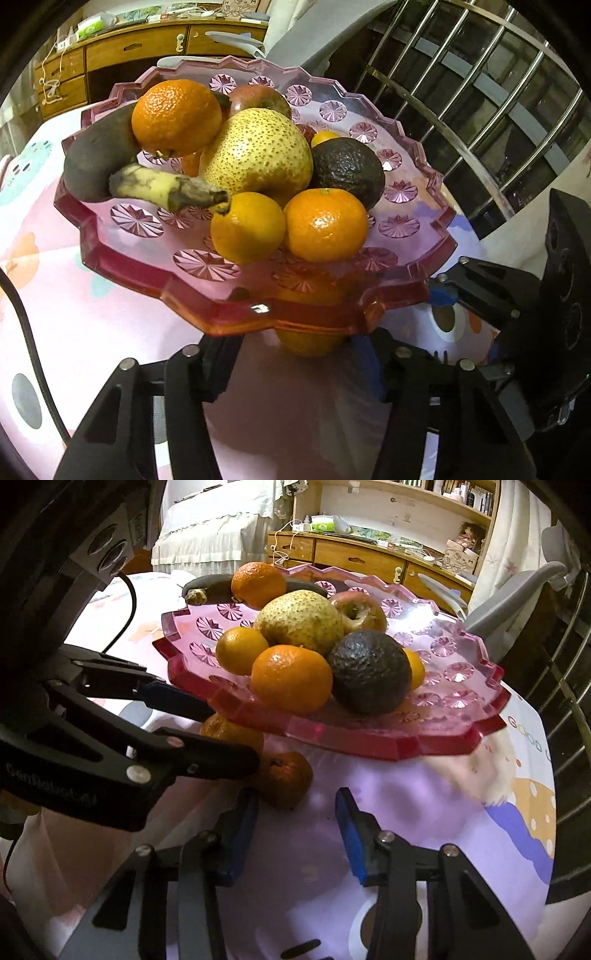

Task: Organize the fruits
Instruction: 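Grasp the mandarin with the left tool while the right tool grasps the brown fruit, then carry the mandarin and brown fruit into the pink bowl and open both tools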

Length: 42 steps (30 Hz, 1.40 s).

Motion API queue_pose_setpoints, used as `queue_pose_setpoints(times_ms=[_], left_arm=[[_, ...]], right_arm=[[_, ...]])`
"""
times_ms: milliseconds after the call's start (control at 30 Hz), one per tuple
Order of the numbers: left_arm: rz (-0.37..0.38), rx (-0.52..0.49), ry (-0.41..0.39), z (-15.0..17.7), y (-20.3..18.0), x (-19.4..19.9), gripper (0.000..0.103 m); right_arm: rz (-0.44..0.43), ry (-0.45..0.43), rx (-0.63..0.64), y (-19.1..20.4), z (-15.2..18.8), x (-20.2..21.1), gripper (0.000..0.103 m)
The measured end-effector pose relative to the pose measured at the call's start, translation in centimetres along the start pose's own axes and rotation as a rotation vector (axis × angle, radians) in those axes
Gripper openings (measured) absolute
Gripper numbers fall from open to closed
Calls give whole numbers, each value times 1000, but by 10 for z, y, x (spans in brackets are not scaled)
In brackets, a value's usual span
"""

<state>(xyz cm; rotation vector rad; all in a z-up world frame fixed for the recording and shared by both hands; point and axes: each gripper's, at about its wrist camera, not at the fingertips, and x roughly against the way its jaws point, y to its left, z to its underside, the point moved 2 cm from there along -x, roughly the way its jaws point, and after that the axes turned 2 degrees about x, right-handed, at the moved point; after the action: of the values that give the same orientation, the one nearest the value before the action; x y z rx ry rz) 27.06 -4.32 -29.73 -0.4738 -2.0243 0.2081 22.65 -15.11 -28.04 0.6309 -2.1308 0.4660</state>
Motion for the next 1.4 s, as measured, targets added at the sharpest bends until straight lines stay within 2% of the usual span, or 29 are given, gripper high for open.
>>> queue_pose_setpoints(times_ms=[133,200,700,1100,1400], left_arm=[[20,-7,-4,0,-5,-1,41],[22,-8,-7,0,-7,0,39],[-6,22,-18,20,-1,20,38],[-36,7,-43,36,2,84,38],[-61,-28,-159,7,-11,142,38]], right_arm=[[-20,-2,8,3,-4,-2,35],[-25,-5,8,4,-5,-2,33],[-49,17,-6,12,-1,3,32],[-108,22,4,32,5,37,32],[-152,-26,51,42,-18,75,32]])
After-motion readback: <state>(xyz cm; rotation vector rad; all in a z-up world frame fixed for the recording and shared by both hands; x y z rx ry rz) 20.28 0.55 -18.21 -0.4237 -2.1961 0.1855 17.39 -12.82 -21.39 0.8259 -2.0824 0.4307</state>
